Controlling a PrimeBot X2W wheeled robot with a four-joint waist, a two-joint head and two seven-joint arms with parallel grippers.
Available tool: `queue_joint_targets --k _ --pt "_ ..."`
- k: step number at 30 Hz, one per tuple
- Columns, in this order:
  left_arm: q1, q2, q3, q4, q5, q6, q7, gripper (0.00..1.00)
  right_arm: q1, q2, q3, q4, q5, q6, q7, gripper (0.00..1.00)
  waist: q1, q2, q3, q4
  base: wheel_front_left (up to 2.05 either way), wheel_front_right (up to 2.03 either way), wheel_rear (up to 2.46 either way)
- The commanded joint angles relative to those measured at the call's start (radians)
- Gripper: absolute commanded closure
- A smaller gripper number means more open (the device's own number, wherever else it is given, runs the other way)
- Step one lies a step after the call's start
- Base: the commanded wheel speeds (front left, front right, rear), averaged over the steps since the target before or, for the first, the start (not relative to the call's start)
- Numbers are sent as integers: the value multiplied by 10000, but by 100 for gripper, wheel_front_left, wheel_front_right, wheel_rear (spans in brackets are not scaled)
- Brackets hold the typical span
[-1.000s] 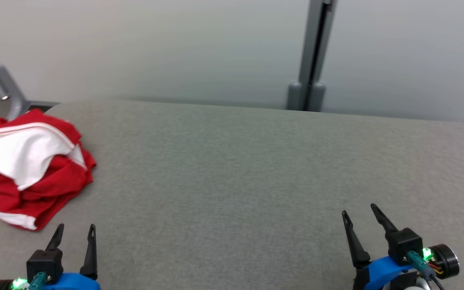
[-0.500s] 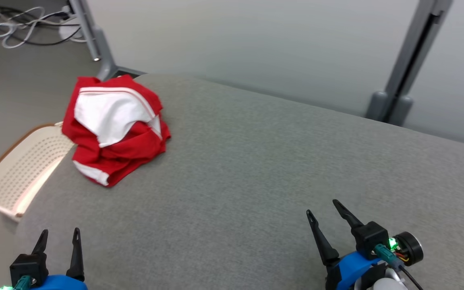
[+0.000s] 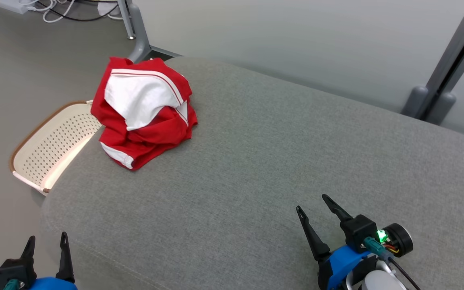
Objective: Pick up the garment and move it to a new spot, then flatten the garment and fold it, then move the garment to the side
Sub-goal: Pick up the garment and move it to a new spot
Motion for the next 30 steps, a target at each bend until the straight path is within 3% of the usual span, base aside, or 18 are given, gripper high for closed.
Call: queue_joint_targets --k 1,7,13,30 --pt "-229 -51 91 14 -25 11 -29 0 -198 -64 19 48 -99 1 -7 0 0 0 93 -49 0 0 0" --pt "-1053 67 141 317 -436 -5 -29 0 -736 -61 107 40 -407 1 -7 0 0 0 870 -465 0 0 0" --pt "-2449 594 -273 518 -1404 -8 -28 0 -1380 -56 439 -242 -792 1 -7 0 0 0 1853 -1049 0 0 0" --pt "-6082 3585 -2200 2088 -3699 0 -28 0 -2383 -98 1114 -1293 -1152 -1 4 0 0 0 4285 -2975 0 0 0"
